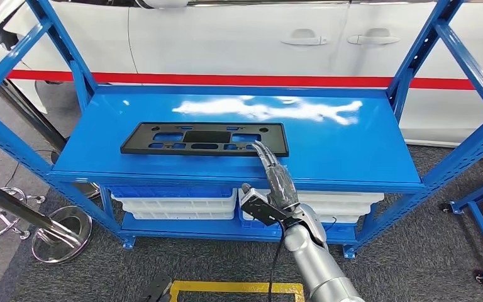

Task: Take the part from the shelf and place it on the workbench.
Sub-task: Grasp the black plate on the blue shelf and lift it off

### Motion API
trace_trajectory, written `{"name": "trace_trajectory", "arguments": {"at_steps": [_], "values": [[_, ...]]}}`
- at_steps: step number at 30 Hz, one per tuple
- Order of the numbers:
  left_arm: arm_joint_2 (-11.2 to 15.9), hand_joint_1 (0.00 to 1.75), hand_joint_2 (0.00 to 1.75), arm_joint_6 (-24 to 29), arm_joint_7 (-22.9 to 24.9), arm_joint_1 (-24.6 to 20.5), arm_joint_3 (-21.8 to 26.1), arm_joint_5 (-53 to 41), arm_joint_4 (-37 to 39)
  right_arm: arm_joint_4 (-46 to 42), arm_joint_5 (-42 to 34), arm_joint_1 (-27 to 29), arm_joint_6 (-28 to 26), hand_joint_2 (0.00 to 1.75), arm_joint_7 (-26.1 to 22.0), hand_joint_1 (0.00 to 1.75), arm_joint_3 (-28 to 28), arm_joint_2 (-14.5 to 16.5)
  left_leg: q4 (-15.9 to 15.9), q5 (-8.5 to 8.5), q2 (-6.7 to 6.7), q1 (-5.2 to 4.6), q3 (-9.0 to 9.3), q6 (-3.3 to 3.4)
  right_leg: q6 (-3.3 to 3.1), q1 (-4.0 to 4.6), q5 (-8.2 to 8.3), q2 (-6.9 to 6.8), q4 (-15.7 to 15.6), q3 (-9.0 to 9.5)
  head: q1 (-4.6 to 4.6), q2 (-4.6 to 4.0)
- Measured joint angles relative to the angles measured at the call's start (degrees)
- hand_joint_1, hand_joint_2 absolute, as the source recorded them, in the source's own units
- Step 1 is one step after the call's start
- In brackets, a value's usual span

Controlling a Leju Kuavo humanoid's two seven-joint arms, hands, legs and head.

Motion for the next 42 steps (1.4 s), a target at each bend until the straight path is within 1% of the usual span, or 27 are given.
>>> {"name": "trace_trajectory", "arguments": {"at_steps": [2, 3, 6, 7, 8, 9, 11, 13, 16, 18, 19, 21, 22, 23, 24, 26, 28, 30, 32, 33, 34, 36, 37, 38, 39, 40, 42], "values": [[0.0, 0.0, 0.0, -0.26, -0.1, -0.02, -0.05, -0.17, 0.0, 0.13, -0.05, -0.09, 0.0, 0.0, -0.11, 0.0, 0.0, 0.01, 0.9, -0.74, 0.02, 0.18, -0.34, -0.64, -0.69, -0.07, 0.09, 0.02, -0.21, 0.12, 0.01, 0.0], [0.0, 0.0, 0.0, -0.37, -0.15, -0.03, -0.07, -0.23, 0.0, 0.17, -0.09, -0.15, 0.0, 0.0, -0.18, 0.0, 0.0, 0.03, 2.68, -1.88, 0.03, 0.25, -1.14, -0.95, -0.98, -0.18, 0.16, -0.01, -0.34, 0.2, 0.01, 0.0], [0.0, 0.0, 0.0, -0.63, -0.21, 0.07, -0.22, -0.26, 0.0, 0.38, -0.21, -0.16, 0.01, 0.0, -0.27, 0.0, 0.0, 0.03, 13.29, -6.86, 0.05, 0.43, -6.22, -1.6, -1.42, -0.15, 0.1, -0.13, -0.42, 0.26, 0.01, 0.0], [0.0, 0.0, 0.0, -0.68, -0.21, 0.16, -0.29, -0.27, 0.0, 0.5, -0.24, -0.12, 0.01, 0.0, -0.28, 0.0, 0.0, 0.03, 15.97, -7.57, 0.05, 0.44, -7.59, -1.64, -1.46, -0.1, 0.07, -0.14, -0.41, 0.27, 0.01, 0.0], [0.0, 0.0, 0.0, -0.69, -0.21, 0.22, -0.36, -0.27, 0.0, 0.61, -0.26, -0.09, 0.01, 0.0, -0.28, 0.0, 0.0, 0.03, 16.45, -7.06, 0.05, 0.44, -7.96, -1.55, -1.47, -0.05, 0.06, -0.11, -0.41, 0.32, 0.0, 0.0], [0.01, 0.0, 0.0, -0.69, -0.21, 0.25, -0.41, -0.28, 0.0, 0.7, -0.27, -0.1, 0.01, 0.0, -0.28, 0.0, 0.0, 0.03, 14.71, -5.54, 0.05, 0.42, -7.25, -1.35, -1.45, -0.01, 0.03, -0.06, -0.4, 0.41, 0.0, 0.0], [0.03, 0.0, 0.0, -0.69, -0.22, 0.18, -0.45, -0.28, 0.0, 0.78, -0.28, -0.18, 0.01, 0.0, -0.28, 0.0, 0.0, 0.05, 6.6, -1.43, 0.04, 0.26, -3.49, -0.57, -1.33, 0.08, -0.06, 0.03, -0.41, 0.64, 0.01, 0.0], [0.04, 0.0, 0.0, -0.69, -0.25, 0.06, -0.49, -0.28, 0.0, 0.78, -0.31, -0.26, 0.01, 0.0, -0.29, 0.0, 0.0, 0.05, 0.79, 0.38, 0.06, -0.1, -0.77, 0.1, -0.91, 0.16, -0.12, 0.06, -0.44, 0.65, 0.01, 0.0], [0.03, 0.0, 0.0, -0.69, -0.28, 0.11, -0.55, -0.28, 0.0, 0.79, -0.33, -0.28, 0.01, 0.0, -0.35, 0.0, 0.0, 0.05, -0.53, 0.53, 0.01, -0.24, -0.23, 0.75, 0.11, 0.14, -0.08, 0.01, -0.73, 0.69, 0.0, 0.0], [0.01, 0.0, 0.0, -0.68, -0.28, 0.1, -0.57, -0.28, 0.0, 0.78, -0.34, -0.38, 0.01, 0.0, -0.39, 0.0, 0.0, 0.03, -1.41, 1.01, 0.07, 0.02, 0.25, 1.36, 0.75, 0.13, -1.08, -0.03, 0.64, 0.22, 0.0, 0.0], [0.0, 0.0, 0.0, -0.68, -0.28, 0.06, -0.59, -0.28, 0.0, 0.79, -0.34, -0.4, 0.01, 0.0, -0.4, 0.0, 0.0, 0.01, -1.76, 1.19, 0.13, 0.16, 0.47, 1.63, 1.0, 0.1, -2.44, -0.04, 2.92, -0.82, 0.01, 0.0], [0.0, 0.0, 0.0, -0.68, -0.28, 0.06, -0.66, -0.27, 0.0, 0.91, -0.38, -0.25, 0.0, 0.0, -0.43, 0.0, 0.0, -0.05, -1.8, 1.13, 0.2, 0.03, 0.53, 1.95, 1.34, -0.02, -5.91, -0.04, 10.17, -4.45, 0.01, 0.0], [0.0, 0.0, 0.0, -0.69, -0.28, 0.13, -0.7, -0.26, 0.0, 1.03, -0.41, -0.1, 0.0, 0.0, -0.43, 0.0, 0.0, -0.1, -1.75, 1.07, 0.2, 0.0, 0.54, 2.0, 1.47, -0.06, -6.91, -0.05, 13.3, -6.13, 0.02, 0.0], [0.0, 0.0, 0.0, -0.68, -0.28, 0.2, -0.74, -0.24, 0.0, 1.14, -0.44, 0.05, 0.0, 0.0, -0.43, 0.0, 0.0, -0.16, -1.68, 0.99, 0.18, -0.02, 0.58, 1.99, 1.56, -0.09, -6.82, -0.06, 14.72, -7.03, 0.01, 0.0], [0.0, 0.0, 0.0, -0.67, -0.28, 0.26, -0.78, -0.19, 0.0, 1.22, -0.46, 0.13, 0.0, 0.0, -0.44, 0.0, 0.0, -0.2, -1.55, 0.88, 0.15, -0.02, 0.65, 1.91, 1.6, -0.12, -5.58, -0.08, 13.9, -6.79, 0.02, 0.0], [-0.01, 0.0, 0.0, -0.63, -0.28, 0.29, -0.84, -0.11, 0.0, 1.27, -0.48, 0.09, 0.0, 0.0, -0.45, 0.0, 0.0, -0.25, -1.06, 0.44, 0.07, 0.0, 0.81, 1.6, 1.44, -0.18, -1.48, -0.15, 6.7, -3.46, 0.01, 0.0], [-0.04, 0.0, 0.0, -0.56, -0.25, 0.24, -0.87, -0.07, 0.0, 1.27, -0.49, -0.04, 0.0, 0.0, -0.46, 0.0, 0.0, -0.25, -0.39, -0.1, 0.03, -0.19, 0.66, 1.09, 0.9, -0.03, 0.58, -0.19, 0.81, -0.71, 0.01, 0.0], [-0.05, 0.0, 0.0, -0.51, -0.2, 0.21, -0.89, -0.05, 0.0, 1.28, -0.49, -0.04, -0.05, 0.0, -0.47, 0.0, 0.0, -0.27, -0.15, -0.37, 0.02, -0.34, 0.48, 0.57, 0.22, 0.22, 0.46, -0.1, -0.15, -0.37, 0.01, 0.0], [-0.04, 0.0, 0.0, -0.52, -0.17, 0.19, -0.9, -0.04, 0.0, 1.27, 0.02, -0.02, -0.77, 0.0, -0.47, 0.0, 0.0, -0.28, 0.11, -0.75, 0.06, -0.22, 0.48, -0.04, -0.48, 0.11, 0.53, -0.03, -0.4, -0.23, 0.01, 0.0], [-0.04, 0.0, 0.0, -0.52, -0.16, 0.17, -0.91, -0.06, 0.0, 1.26, 0.78, -0.05, -1.74, 0.0, -0.41, 0.0, 0.0, -0.27, 1.11, -1.5, 0.07, -0.13, 0.12, -0.4, -0.82, 0.0, 0.56, -0.06, -0.56, -0.08, 0.0, 0.0], [-0.04, 0.0, 0.0, -0.52, -0.15, 0.14, -0.92, -0.08, 0.0, 1.26, 1.92, -0.08, -3.13, 0.0, -0.24, 0.0, 0.01, -0.27, 3.13, -2.75, 0.07, -0.03, -0.73, -0.74, -1.11, -0.14, 0.59, -0.1, -0.72, 0.07, 0.0, 0.0], [-0.04, 0.0, 0.0, -0.52, -0.13, 0.17, -0.95, -0.15, 0.0, 1.26, 5.43, -0.06, -6.86, 0.0, 0.69, 0.0, 0.13, -0.3, 10.05, -6.17, 0.08, 0.21, -4.02, -1.26, -1.4, -0.15, 0.51, -0.18, -0.74, 0.16, 0.0, 0.0], [-0.04, 0.0, 0.0, -0.52, -0.1, 0.23, -0.97, -0.19, 0.0, 1.26, 7.56, 0.02, -8.82, 0.0, 1.41, 0.0, 0.29, -0.34, 13.54, -7.39, 0.08, 0.32, -5.8, -1.42, -1.44, -0.13, 0.48, -0.18, -0.73, 0.15, 0.01, 0.0], [-0.05, 0.0, 0.0, -0.52, -0.06, 0.3, -0.98, -0.24, 0.0, 1.26, 9.7, 0.1, -10.62, 0.0, 2.16, 0.0, 0.52, -0.39, 15.61, -7.66, 0.08, 0.39, -6.97, -1.5, -1.44, -0.11, 0.46, -0.15, -0.72, 0.17, 0.01, 0.0], [-0.05, 0.0, 0.0, -0.52, -0.03, 0.35, -1.01, -0.28, 0.0, 1.26, 11.5, 0.16, -12.06, 0.0, 2.82, 0.0, 0.8, -0.43, 15.51, -6.77, 0.08, 0.44, -7.11, -1.48, -1.43, -0.1, 0.43, -0.09, -0.72, 0.23, 0.01, 0.0], [-0.05, 0.0, 0.0, -0.52, 0.01, 0.35, -1.02, -0.3, 0.0, 1.26, 12.71, 0.17, -12.95, 0.0, 3.29, 0.0, 1.07, -0.45, 12.95, -4.85, 0.08, 0.45, -6.03, -1.32, -1.38, -0.09, 0.39, -0.01, -0.71, 0.34, 0.01, 0.0], [-0.04, 0.0, 0.0, -0.52, 0.03, 0.17, -1.05, -0.32, 0.0, 1.26, 13.8, 0.1, -13.62, 0.0, 3.76, 0.0, 1.5, -0.47, 4.77, -0.91, 0.08, 0.31, -2.22, -0.71, -1.15, -0.02, 0.28, 0.11, -0.71, 0.57, 0.01, 0.0]]}}
